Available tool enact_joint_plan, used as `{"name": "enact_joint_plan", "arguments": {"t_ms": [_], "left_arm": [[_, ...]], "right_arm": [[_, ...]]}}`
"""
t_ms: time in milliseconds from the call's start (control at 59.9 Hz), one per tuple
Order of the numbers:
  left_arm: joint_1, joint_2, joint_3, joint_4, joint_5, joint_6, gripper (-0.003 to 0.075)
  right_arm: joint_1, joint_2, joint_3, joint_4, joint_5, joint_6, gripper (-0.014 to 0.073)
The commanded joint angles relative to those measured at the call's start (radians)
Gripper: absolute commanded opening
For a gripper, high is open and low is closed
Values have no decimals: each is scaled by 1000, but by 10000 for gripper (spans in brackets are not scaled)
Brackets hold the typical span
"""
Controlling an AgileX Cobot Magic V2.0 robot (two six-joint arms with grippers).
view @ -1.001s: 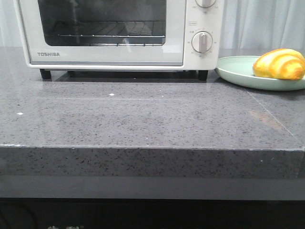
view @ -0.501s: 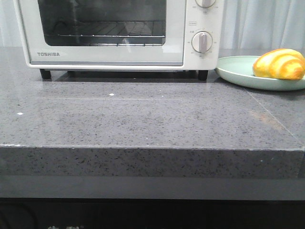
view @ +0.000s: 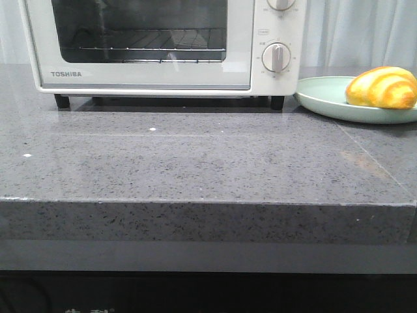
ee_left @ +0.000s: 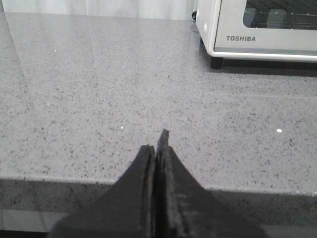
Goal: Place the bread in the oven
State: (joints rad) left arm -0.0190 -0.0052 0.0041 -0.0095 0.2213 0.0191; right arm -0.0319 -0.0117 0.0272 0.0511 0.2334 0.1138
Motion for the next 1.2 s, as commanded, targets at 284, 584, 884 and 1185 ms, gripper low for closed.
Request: {"name": "enact_joint_plan", "arguments": {"t_ms": [284,584,884,1185], "left_arm": [[0,-17,7,-10,-153,-6,-20],[0,-2,-121,-48,-230,-13,-20],[0,296,-408,-48,8,-13,-20],[-58,598,-495,-47,-215,41,-20]], "right_arm": [[2,2,-7,3,-100,-3,-67],[2,21,-159,-51,-21,-8,-67],[2,218,-409,-144,123,-9,-67],[2,271,-431,-76,83,-8,-67]]}}
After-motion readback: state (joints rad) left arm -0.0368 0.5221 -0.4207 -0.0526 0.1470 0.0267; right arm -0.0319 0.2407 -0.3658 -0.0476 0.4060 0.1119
